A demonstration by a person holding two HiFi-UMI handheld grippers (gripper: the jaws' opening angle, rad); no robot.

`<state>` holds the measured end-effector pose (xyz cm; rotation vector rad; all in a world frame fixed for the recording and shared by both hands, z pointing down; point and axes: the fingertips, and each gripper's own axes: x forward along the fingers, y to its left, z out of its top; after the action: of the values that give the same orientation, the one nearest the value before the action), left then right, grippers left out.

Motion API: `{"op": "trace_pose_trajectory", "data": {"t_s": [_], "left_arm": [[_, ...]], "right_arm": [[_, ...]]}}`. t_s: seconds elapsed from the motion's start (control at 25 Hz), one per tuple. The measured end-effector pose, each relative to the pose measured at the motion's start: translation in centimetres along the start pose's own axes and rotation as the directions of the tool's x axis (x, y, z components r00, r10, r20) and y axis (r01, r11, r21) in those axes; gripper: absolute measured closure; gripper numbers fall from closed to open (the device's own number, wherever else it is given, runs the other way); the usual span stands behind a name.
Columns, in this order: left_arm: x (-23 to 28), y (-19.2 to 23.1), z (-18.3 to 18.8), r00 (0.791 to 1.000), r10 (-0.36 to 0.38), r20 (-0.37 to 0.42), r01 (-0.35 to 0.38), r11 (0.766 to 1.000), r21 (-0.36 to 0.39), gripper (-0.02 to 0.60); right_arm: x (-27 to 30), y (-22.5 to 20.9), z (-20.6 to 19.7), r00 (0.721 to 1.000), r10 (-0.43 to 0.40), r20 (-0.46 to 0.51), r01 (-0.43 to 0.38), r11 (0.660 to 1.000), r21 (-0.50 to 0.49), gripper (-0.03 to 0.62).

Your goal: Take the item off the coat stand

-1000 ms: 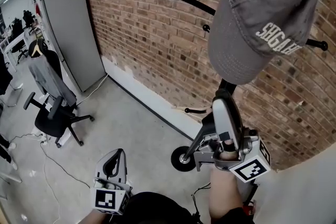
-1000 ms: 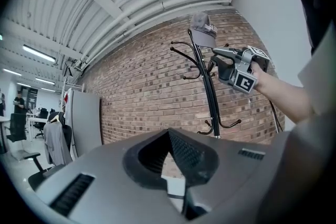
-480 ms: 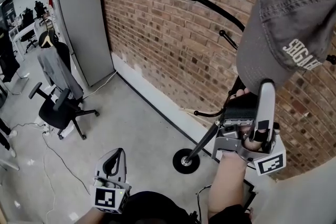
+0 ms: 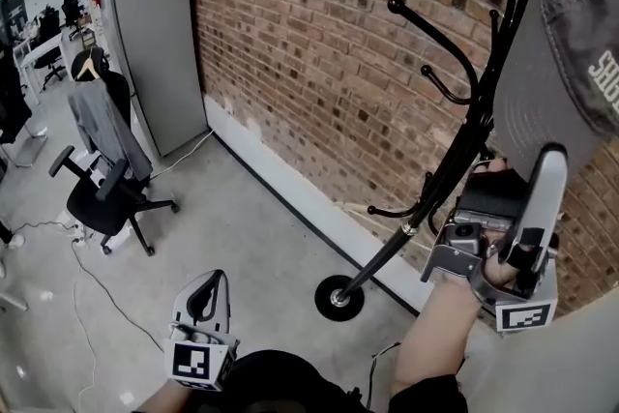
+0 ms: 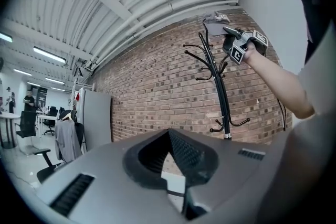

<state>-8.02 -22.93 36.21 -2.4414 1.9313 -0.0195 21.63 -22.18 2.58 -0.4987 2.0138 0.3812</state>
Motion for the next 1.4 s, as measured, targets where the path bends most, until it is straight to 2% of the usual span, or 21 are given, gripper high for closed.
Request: {"op": "trace_pose_trajectory", "data": {"t_s": [0.2,0.28,0.4,0.56,0.68,0.76,0.84,0.96,1.04,1.16,1.28,1.36,1.4], "left_arm": [[-0.9,2.5,0.1,1.0,0.021,0.01,-0.021,0.999,-0.024,0.557],[-1.6,3.5,-0.6,0.999,0.039,-0.005,-0.039,0.998,-0.043,0.557],[-2.6,5.3,-1.0,0.997,0.075,-0.007,-0.075,0.995,-0.068,0.557],[-4.3,8.4,-1.2,0.991,0.131,-0.037,-0.134,0.988,-0.079,0.557],[-5.2,9.8,-2.2,0.987,0.138,-0.076,-0.145,0.986,-0.086,0.557],[-5.8,10.7,-3.2,0.985,0.149,-0.091,-0.157,0.984,-0.084,0.557],[-7.4,11.7,-4.2,0.976,0.186,-0.115,-0.196,0.977,-0.079,0.557],[-8.7,12.7,-5.6,0.964,0.222,-0.148,-0.234,0.969,-0.073,0.557],[-8.6,13.2,-7.1,0.959,0.218,-0.178,-0.233,0.97,-0.068,0.557],[-9.1,13.6,-10.1,0.947,0.211,-0.24,-0.23,0.972,-0.054,0.557],[-10.3,14.0,-13.1,0.926,0.217,-0.31,-0.246,0.968,-0.057,0.557],[-10.7,14.3,-14.6,0.914,0.22,-0.341,-0.255,0.965,-0.063,0.557],[-10.9,14.4,-15.2,0.911,0.218,-0.35,-0.256,0.964,-0.067,0.557]], "right_arm": [[5.6,1.3,0.0,0.995,0.058,-0.076,-0.068,0.99,-0.126,0.562],[7.5,1.8,-1.4,0.989,0.073,-0.129,-0.094,0.982,-0.164,0.563],[9.0,2.8,-4.8,0.973,0.094,-0.211,-0.13,0.978,-0.161,0.563],[8.2,4.5,-11.7,0.942,0.114,-0.316,-0.133,0.991,-0.036,0.563],[4.8,6.4,-17.9,0.907,0.114,-0.406,-0.076,0.991,0.109,0.563],[1.3,7.8,-22.8,0.876,0.113,-0.469,-0.011,0.977,0.213,0.563],[-2.7,9.5,-28.2,0.836,0.122,-0.535,0.081,0.937,0.341,0.563],[-9.1,11.5,-35.4,0.762,0.123,-0.636,0.257,0.844,0.471,0.563],[-13.8,12.4,-39.3,0.698,0.112,-0.707,0.369,0.79,0.489,0.563],[-21.2,14.4,-43.4,0.578,0.126,-0.806,0.503,0.722,0.474,0.563],[-27.5,17.2,-44.9,0.447,0.163,-0.879,0.59,0.685,0.427,0.563],[-30.4,18.8,-45.1,0.38,0.184,-0.907,0.615,0.682,0.396,0.562],[-31.4,19.6,-45.1,0.356,0.192,-0.915,0.619,0.685,0.384,0.563]]}}
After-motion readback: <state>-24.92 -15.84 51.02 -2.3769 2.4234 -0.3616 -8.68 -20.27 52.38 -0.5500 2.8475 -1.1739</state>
